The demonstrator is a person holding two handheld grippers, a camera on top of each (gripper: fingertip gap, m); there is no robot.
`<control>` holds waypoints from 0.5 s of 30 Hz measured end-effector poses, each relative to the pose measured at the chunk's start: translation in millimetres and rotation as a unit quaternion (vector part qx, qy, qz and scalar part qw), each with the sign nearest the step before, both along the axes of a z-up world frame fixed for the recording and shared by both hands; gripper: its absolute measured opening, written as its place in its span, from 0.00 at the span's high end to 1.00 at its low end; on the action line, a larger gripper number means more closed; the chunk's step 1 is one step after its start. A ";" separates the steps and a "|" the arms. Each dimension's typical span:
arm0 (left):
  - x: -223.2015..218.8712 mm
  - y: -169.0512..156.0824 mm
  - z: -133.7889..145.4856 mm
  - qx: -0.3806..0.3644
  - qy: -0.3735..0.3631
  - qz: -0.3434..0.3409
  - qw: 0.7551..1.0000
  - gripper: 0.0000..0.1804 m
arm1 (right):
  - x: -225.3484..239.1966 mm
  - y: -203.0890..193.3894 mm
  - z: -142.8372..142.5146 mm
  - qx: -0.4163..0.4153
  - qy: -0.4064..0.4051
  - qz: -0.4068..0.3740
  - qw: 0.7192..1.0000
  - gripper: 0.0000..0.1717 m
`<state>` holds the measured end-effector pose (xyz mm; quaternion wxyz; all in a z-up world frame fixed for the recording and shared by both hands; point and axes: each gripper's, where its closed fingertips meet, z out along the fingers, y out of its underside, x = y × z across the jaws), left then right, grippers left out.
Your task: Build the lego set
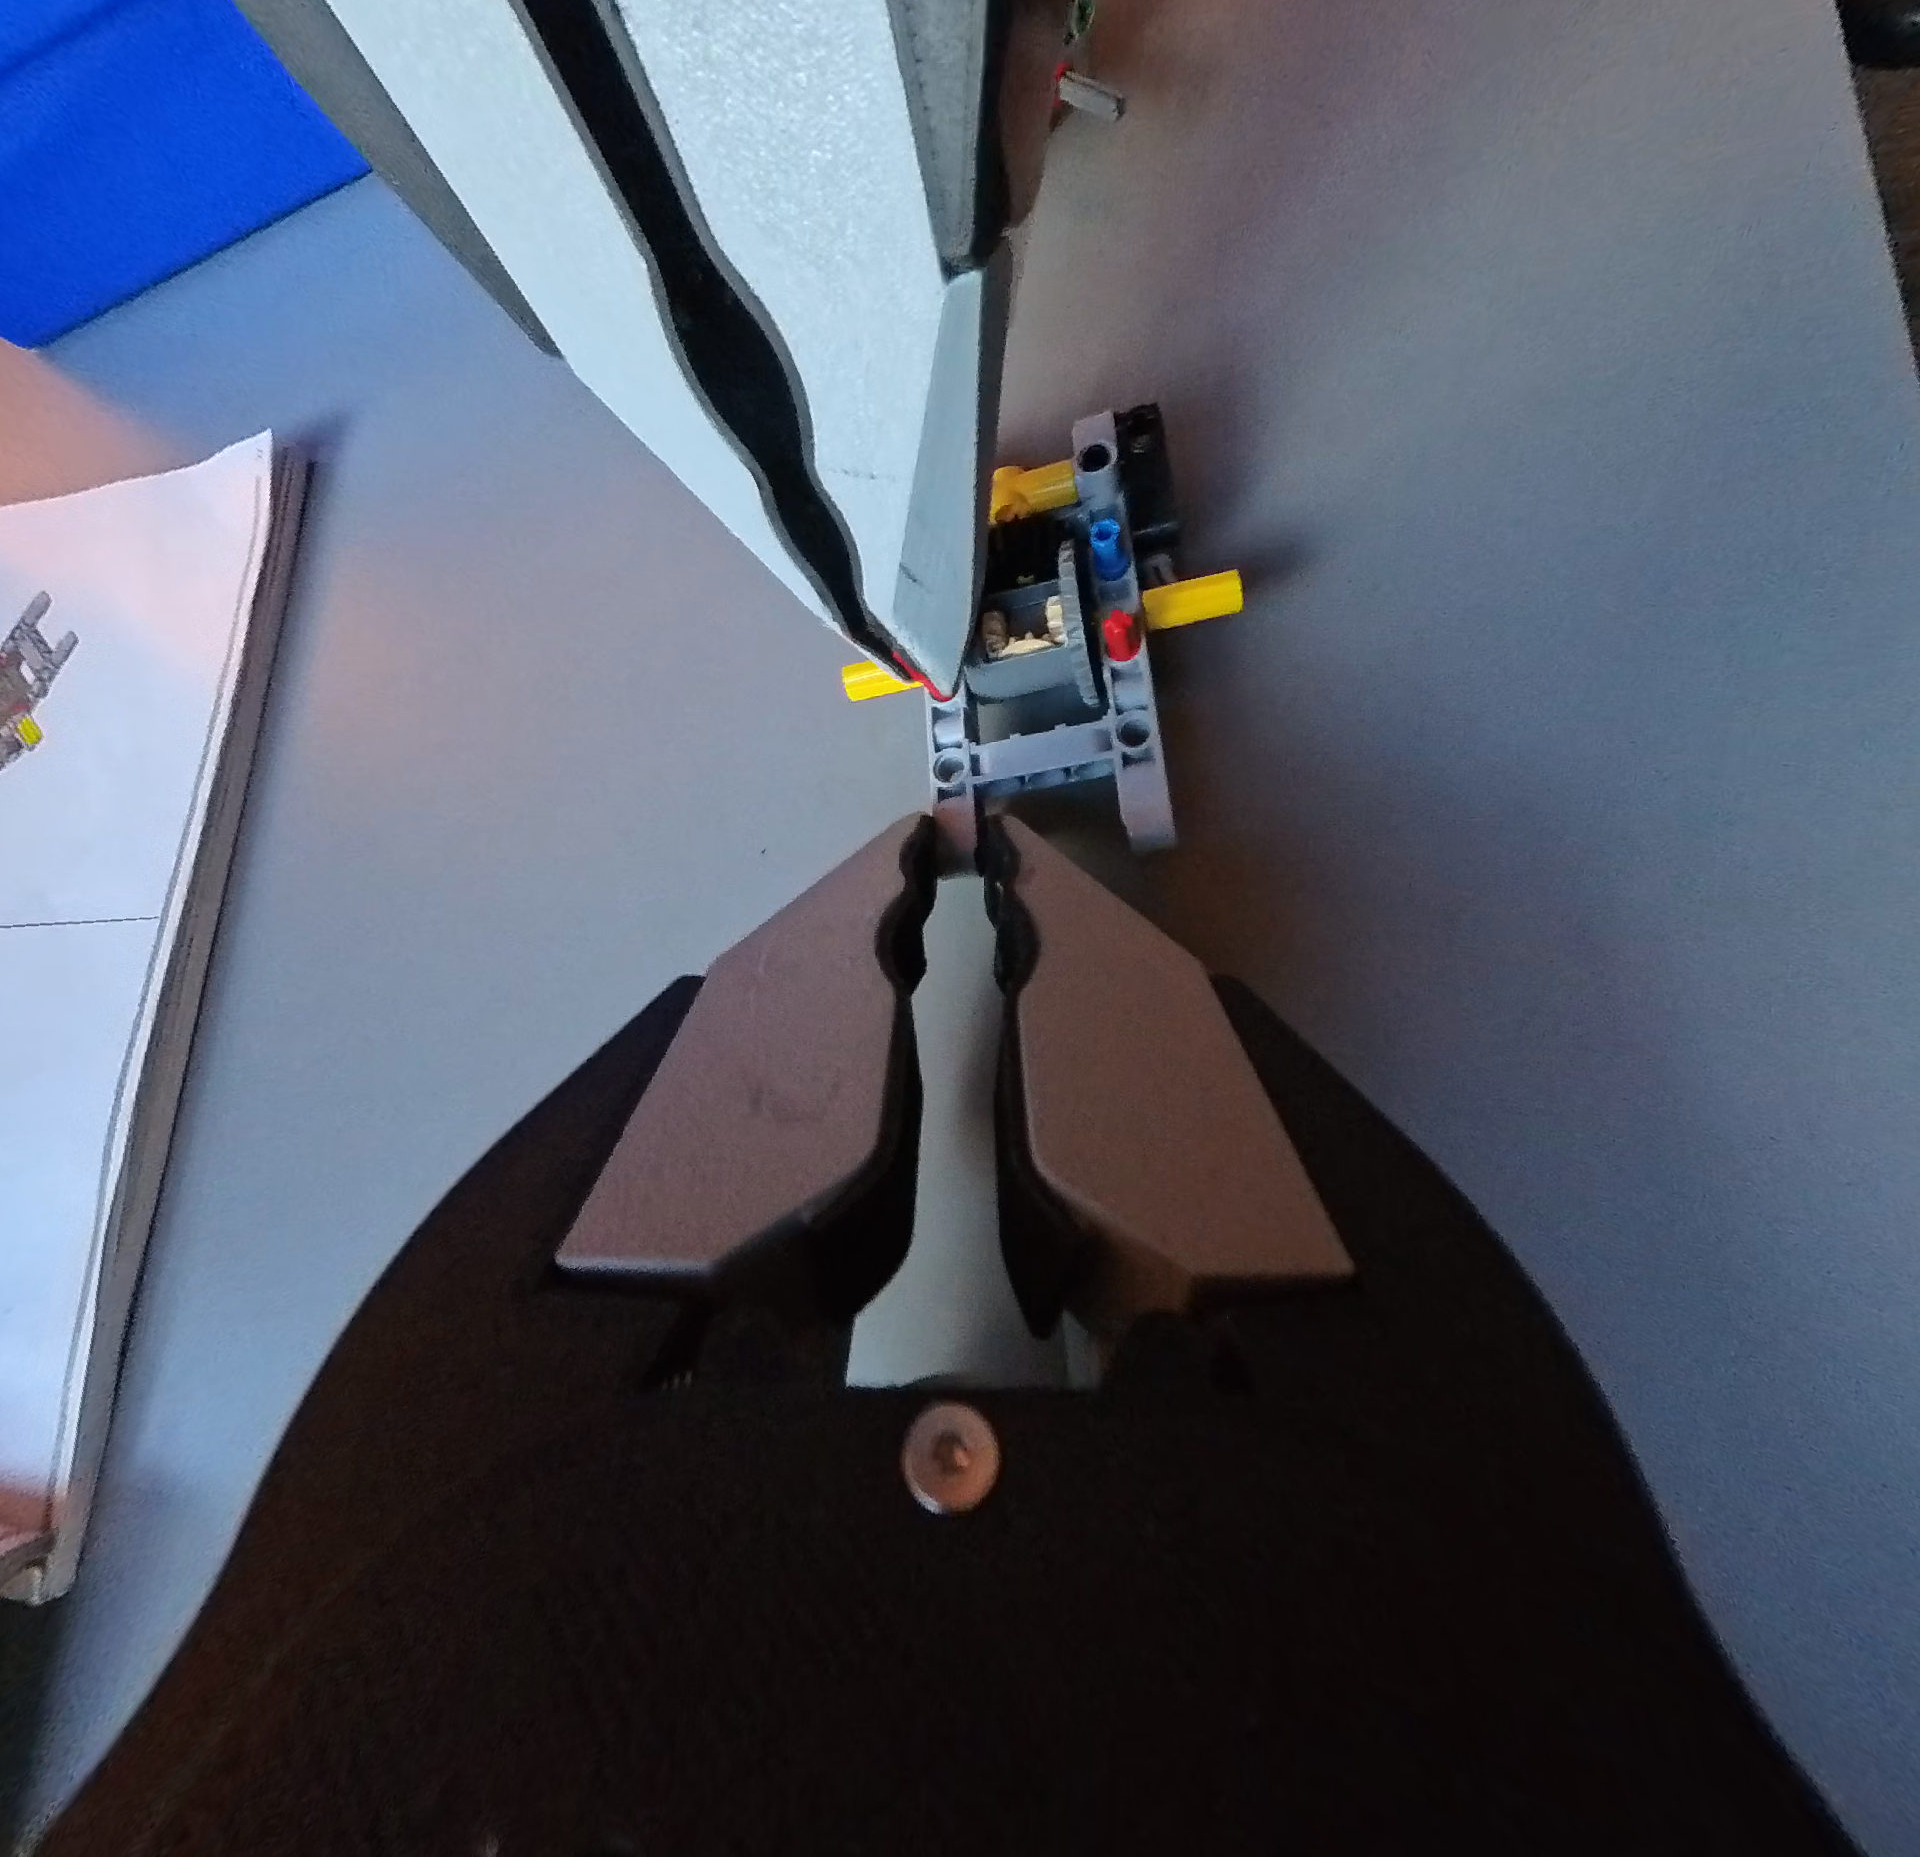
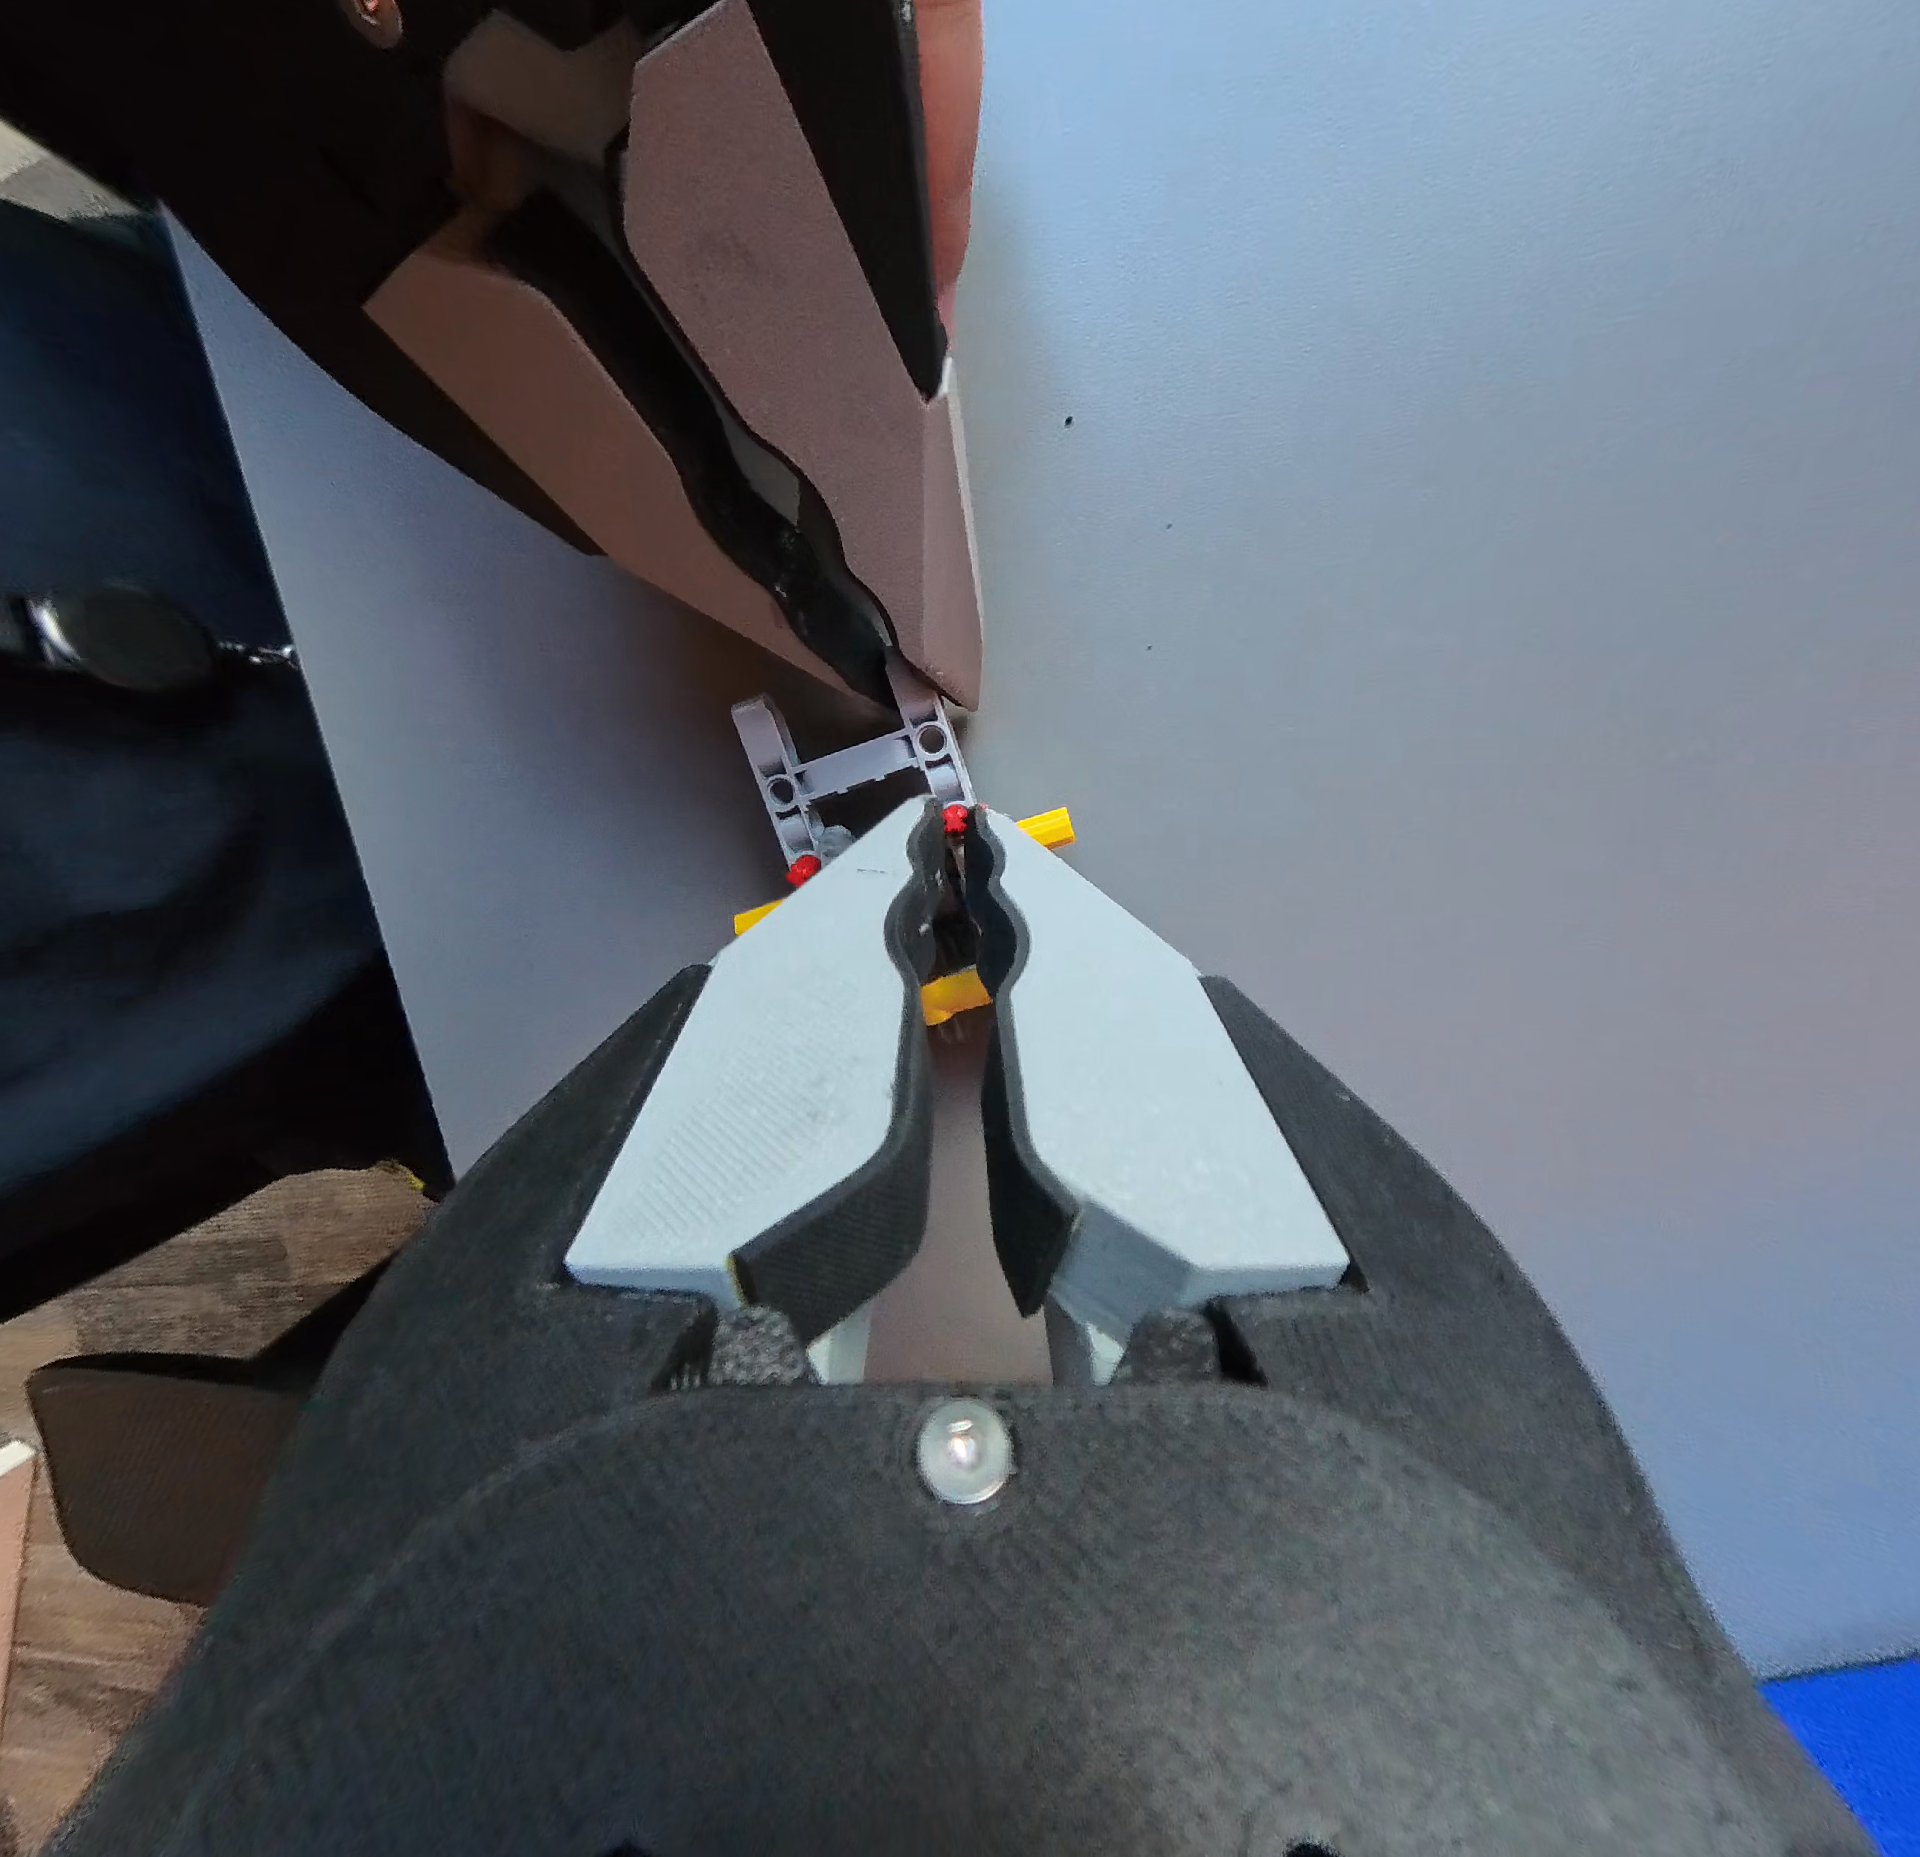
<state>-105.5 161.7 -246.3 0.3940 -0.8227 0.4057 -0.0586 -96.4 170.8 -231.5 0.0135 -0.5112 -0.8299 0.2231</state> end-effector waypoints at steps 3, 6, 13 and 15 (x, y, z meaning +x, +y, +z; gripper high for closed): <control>0.0 -0.1 0.0 0.006 0.006 0.000 1.000 0.97 | -0.5 -0.5 -0.5 -0.007 0.006 -0.003 1.000 0.99; 0.3 0.0 -0.1 0.010 0.009 -0.001 1.000 0.97 | -0.2 -0.8 0.3 0.009 0.017 0.009 1.000 0.99; 2.2 0.5 2.7 0.022 0.001 -0.006 1.000 0.97 | 3.0 7.1 27.9 -0.010 0.017 -0.001 1.000 0.96; 2.2 0.4 2.6 0.020 -0.001 -0.006 1.000 0.97 | 5.2 9.6 29.5 0.006 0.002 -0.003 1.000 0.99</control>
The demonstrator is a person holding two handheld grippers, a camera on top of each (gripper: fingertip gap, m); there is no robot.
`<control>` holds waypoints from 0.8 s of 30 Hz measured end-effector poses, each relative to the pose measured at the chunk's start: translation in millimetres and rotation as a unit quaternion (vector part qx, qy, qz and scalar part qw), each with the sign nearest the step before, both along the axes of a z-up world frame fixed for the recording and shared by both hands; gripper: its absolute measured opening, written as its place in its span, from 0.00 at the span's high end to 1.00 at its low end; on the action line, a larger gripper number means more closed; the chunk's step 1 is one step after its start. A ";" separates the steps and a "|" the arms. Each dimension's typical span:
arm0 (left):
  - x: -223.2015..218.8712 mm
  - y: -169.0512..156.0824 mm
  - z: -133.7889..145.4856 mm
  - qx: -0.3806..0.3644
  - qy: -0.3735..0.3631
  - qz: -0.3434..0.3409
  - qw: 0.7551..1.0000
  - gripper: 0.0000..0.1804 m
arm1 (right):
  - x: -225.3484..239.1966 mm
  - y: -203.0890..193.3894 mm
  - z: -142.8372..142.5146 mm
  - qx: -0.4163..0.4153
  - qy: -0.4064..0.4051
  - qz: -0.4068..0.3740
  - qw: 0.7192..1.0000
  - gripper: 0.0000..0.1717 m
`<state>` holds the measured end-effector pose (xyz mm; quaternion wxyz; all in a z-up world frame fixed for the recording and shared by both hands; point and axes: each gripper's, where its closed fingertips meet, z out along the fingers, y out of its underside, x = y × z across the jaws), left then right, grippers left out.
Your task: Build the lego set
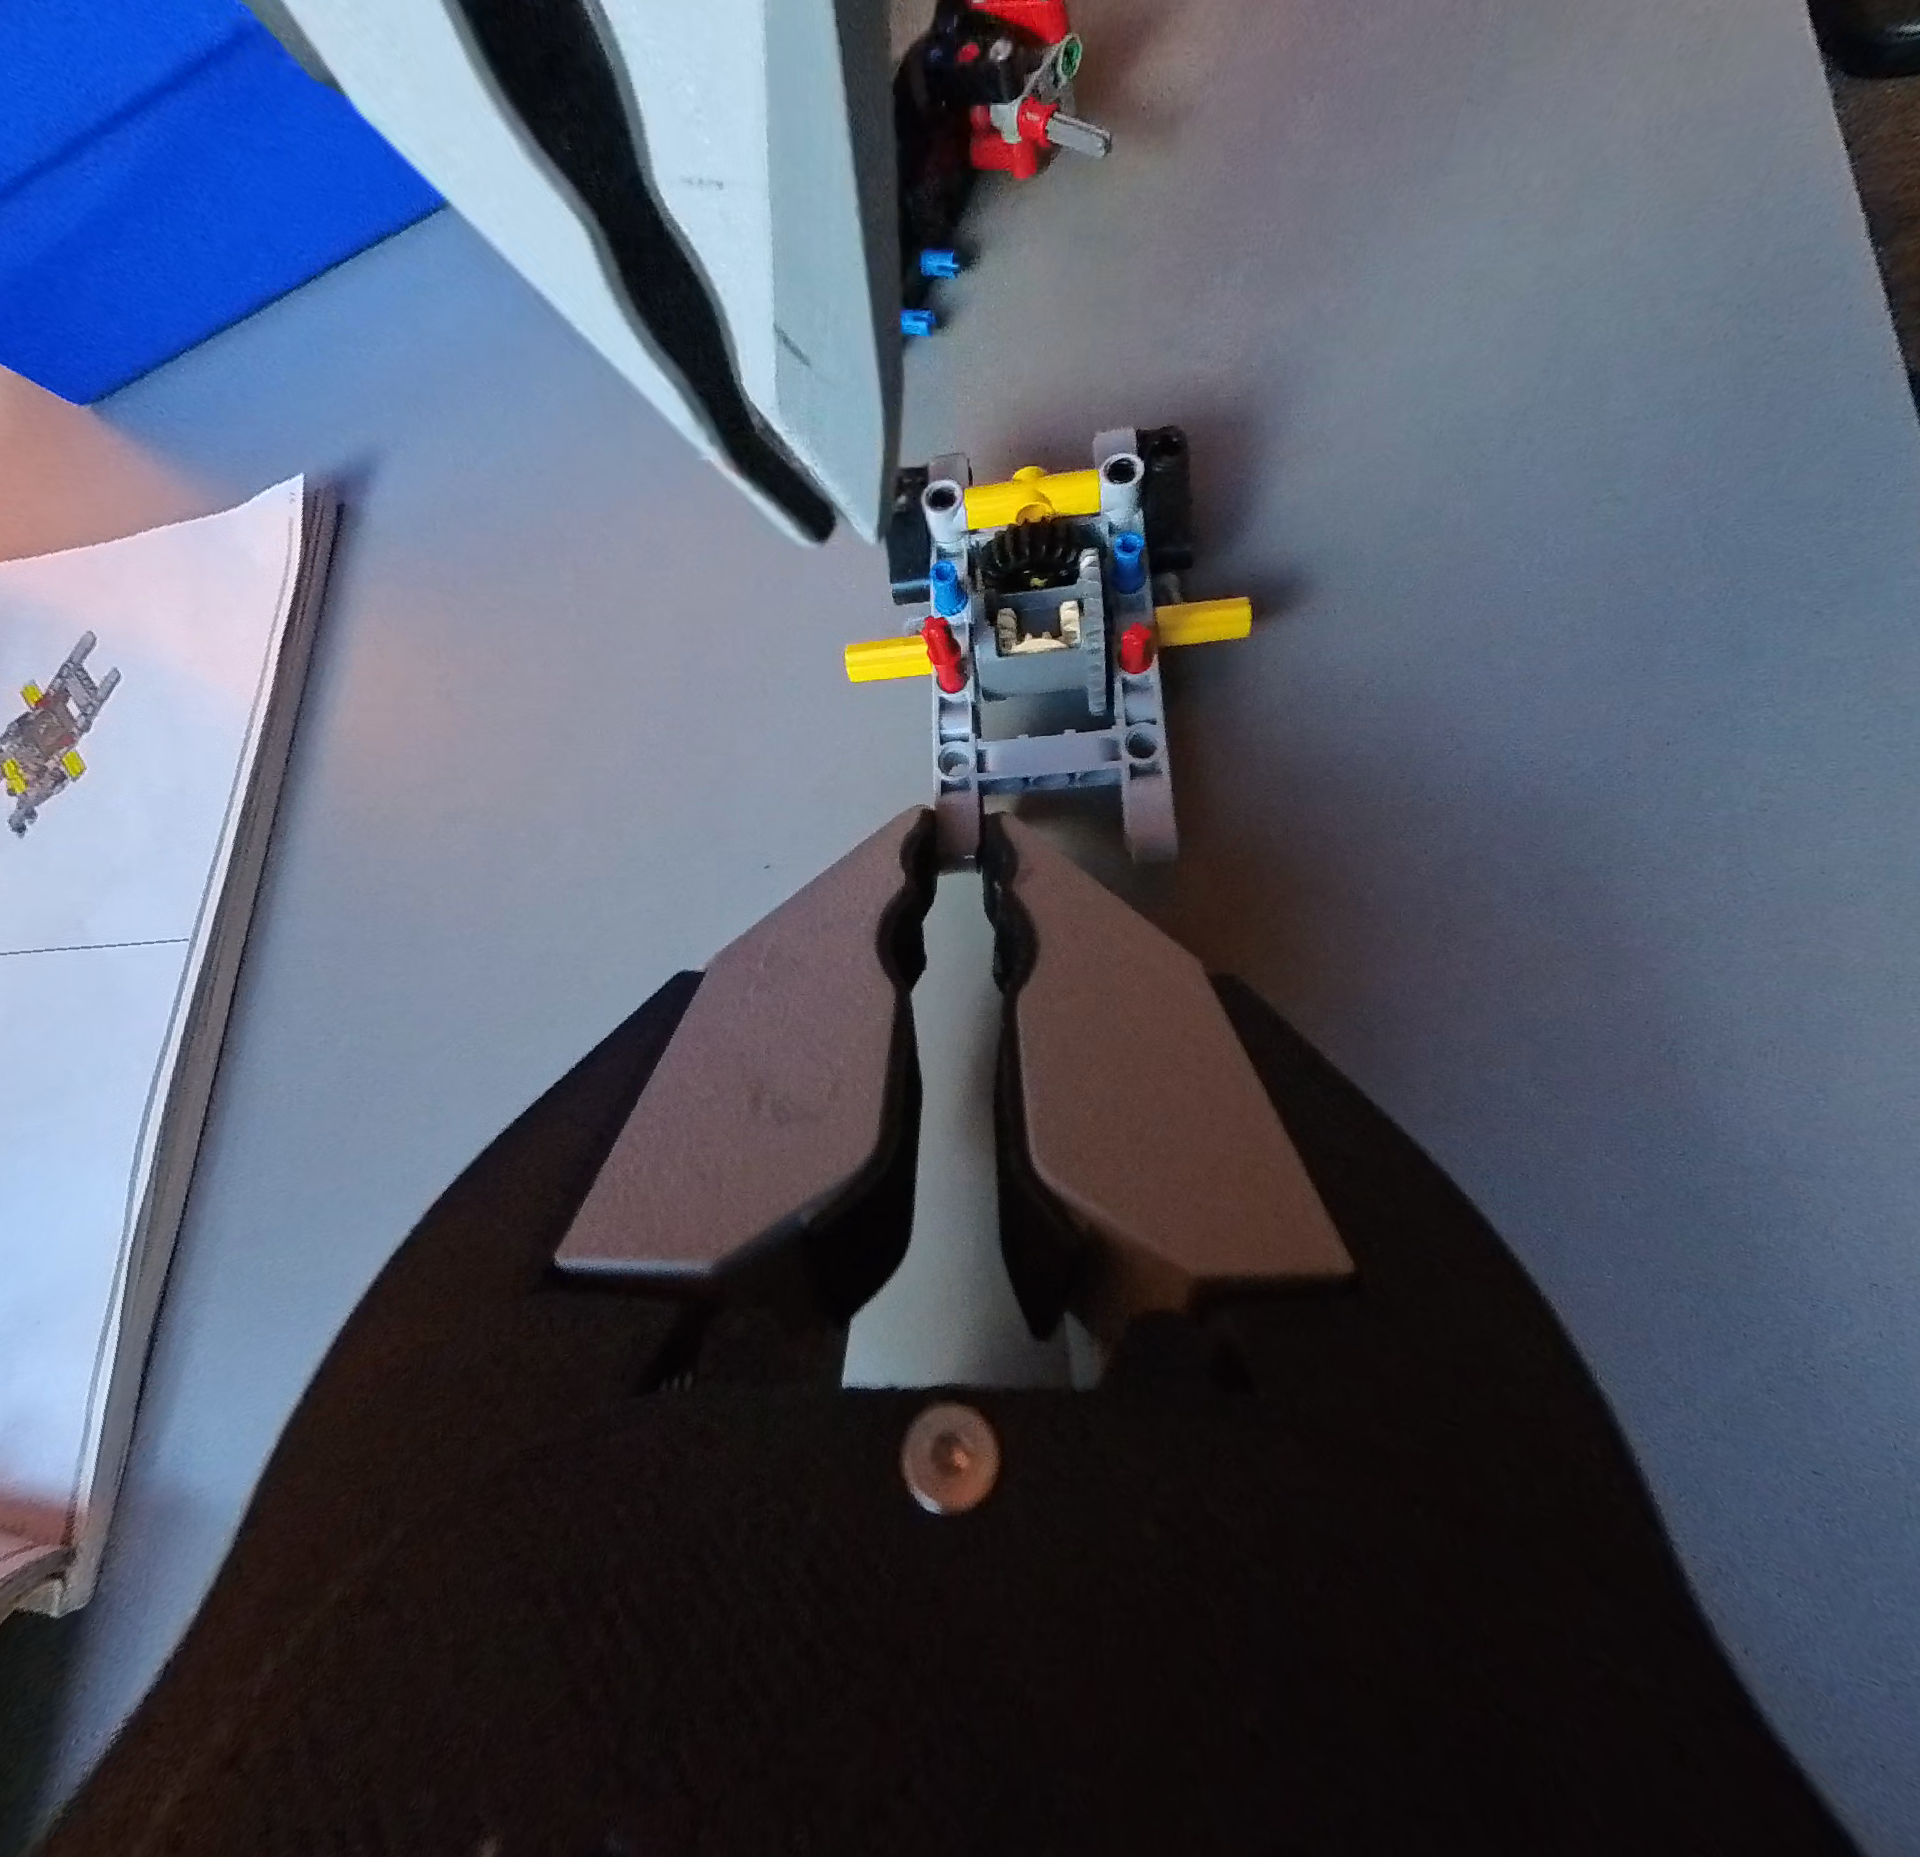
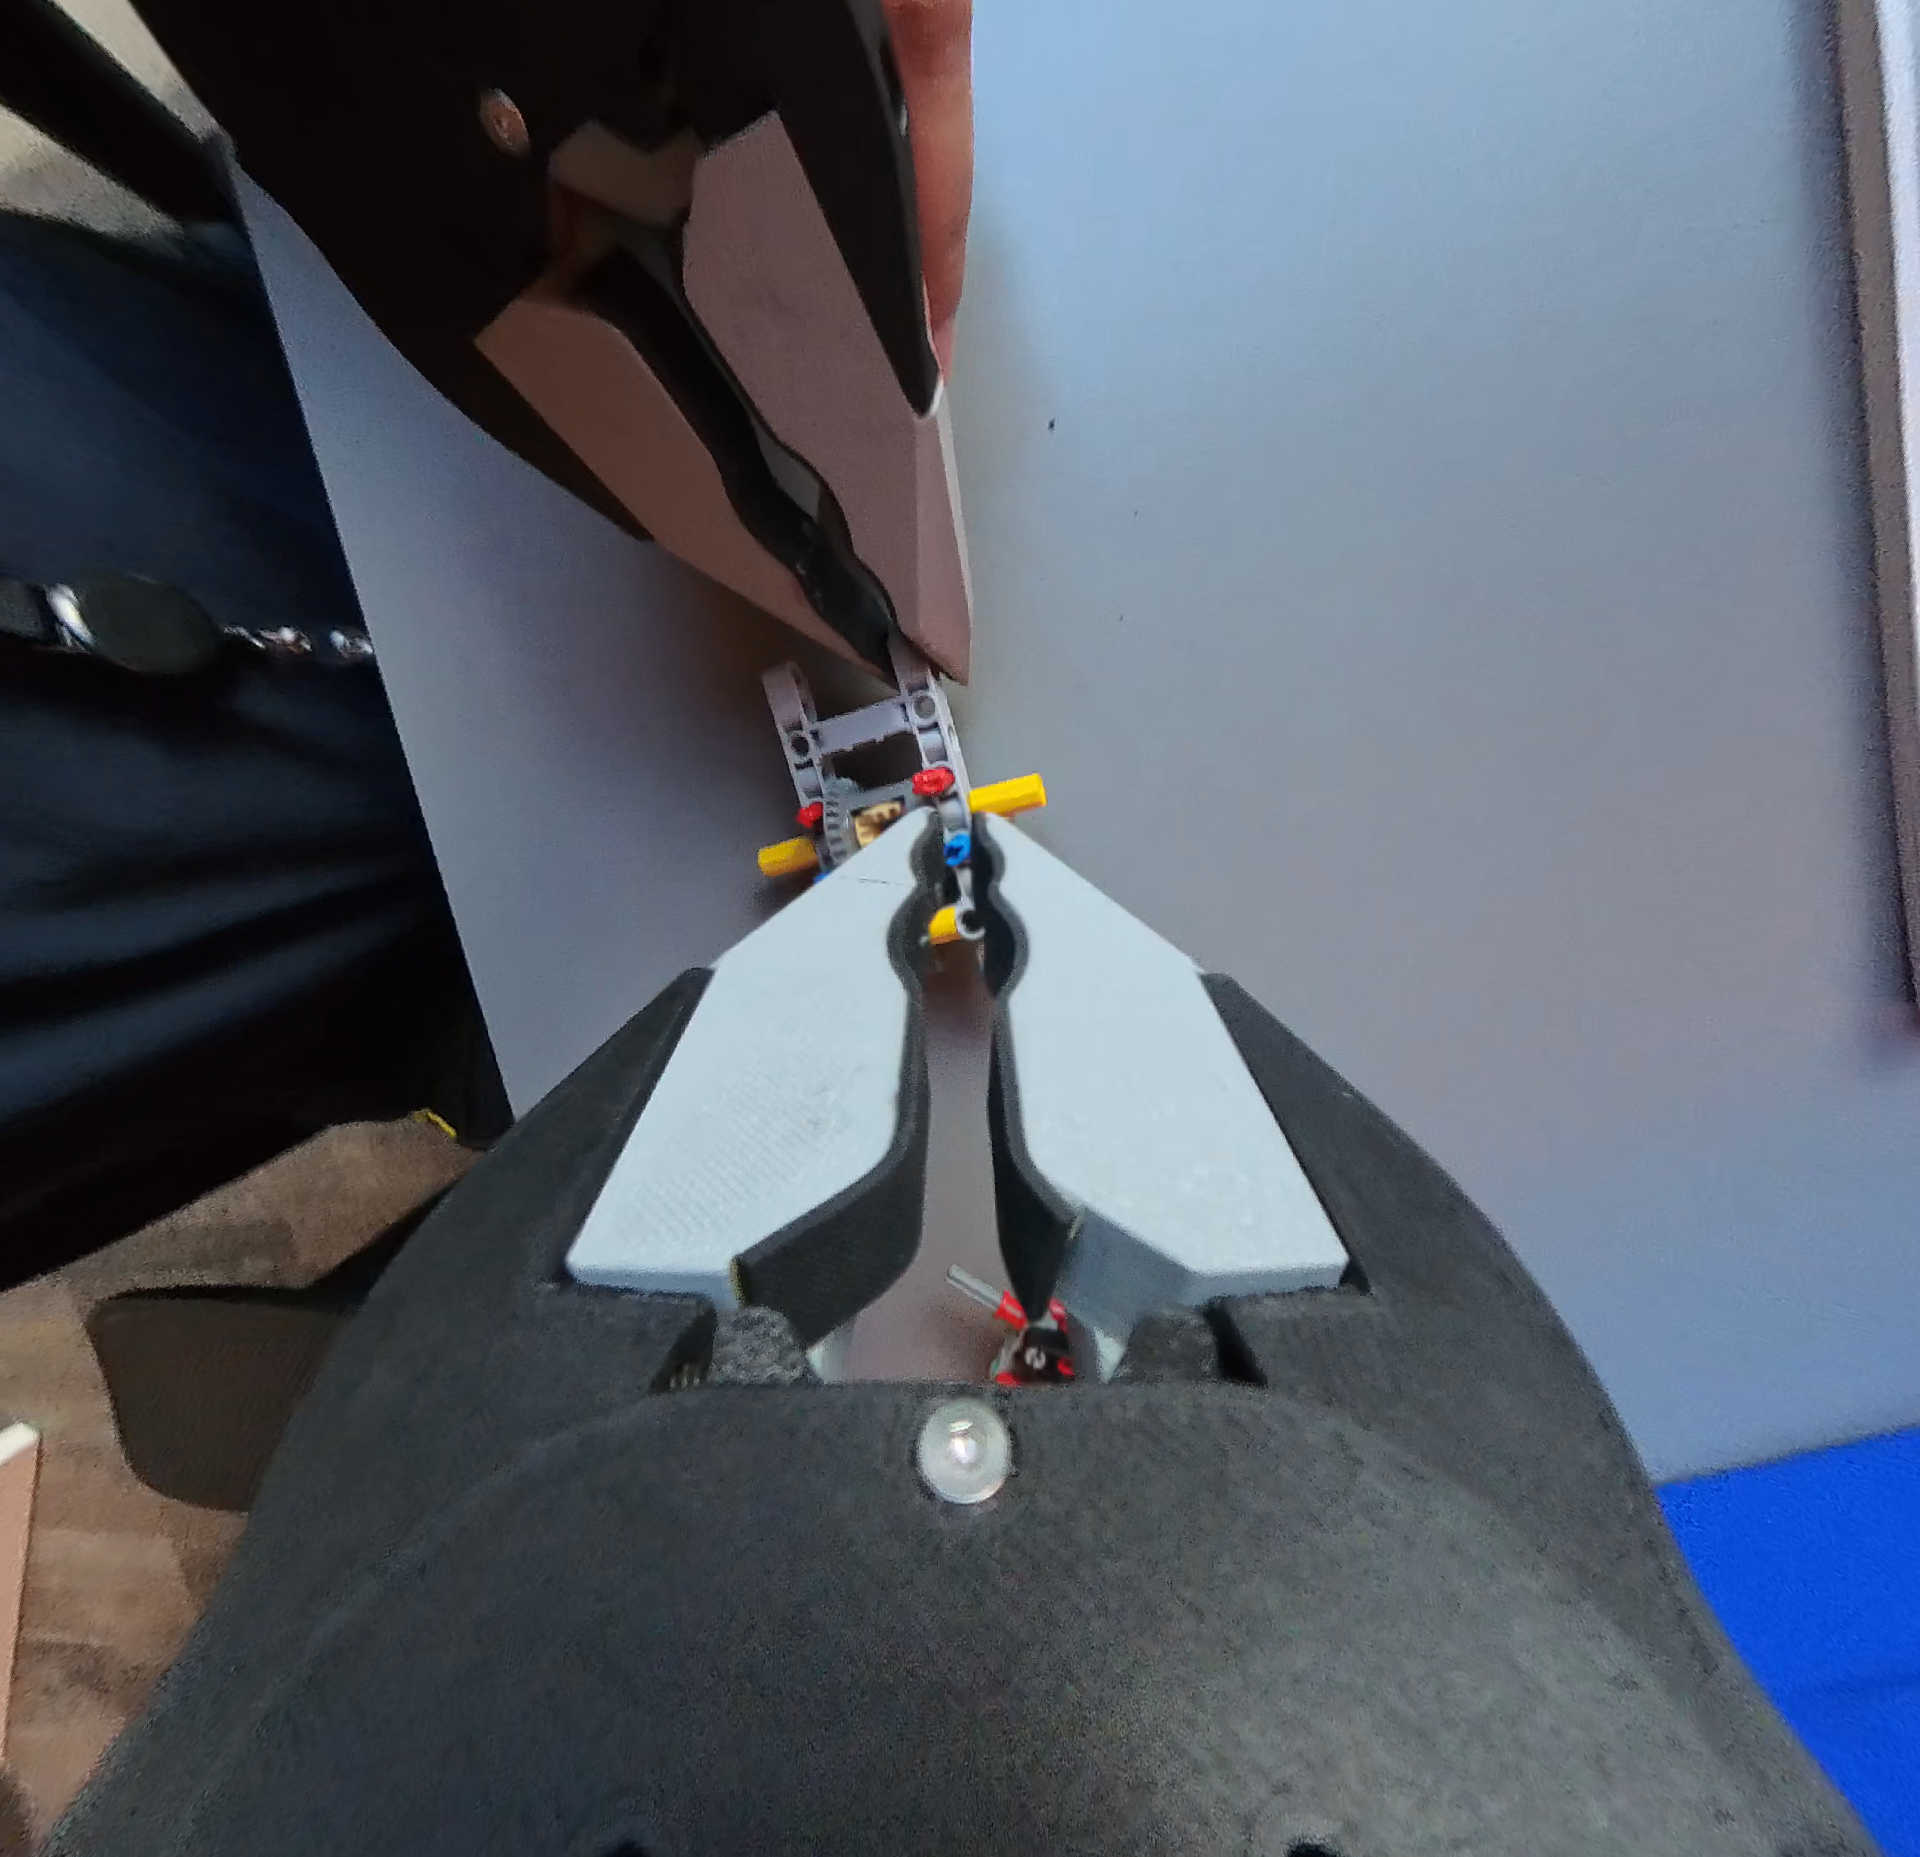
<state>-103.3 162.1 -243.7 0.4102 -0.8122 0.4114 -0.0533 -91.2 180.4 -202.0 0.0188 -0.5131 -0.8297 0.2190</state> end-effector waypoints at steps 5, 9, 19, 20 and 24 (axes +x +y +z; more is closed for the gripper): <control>0.1 -0.5 -0.7 -0.002 0.000 -0.001 1.000 0.97 | 4.7 -4.6 -17.7 0.042 -0.035 0.023 0.998 1.00; 0.3 -0.7 -1.4 0.001 0.006 -0.002 1.000 0.97 | 2.7 -8.5 -14.5 0.002 -0.053 0.005 0.999 1.00; 0.2 -0.8 -1.3 -0.005 0.000 -0.002 1.000 0.97 | -2.3 -10.9 -12.0 0.034 -0.052 0.019 0.998 1.00; 0.1 -0.8 -1.5 -0.006 0.000 -0.002 1.000 0.97 | -1.2 -10.8 -14.1 0.040 -0.055 0.024 0.997 1.00; 0.3 -1.1 -2.3 -0.010 0.001 -0.002 1.000 0.97 | -0.8 -11.4 -15.3 0.047 -0.058 0.027 0.997 1.00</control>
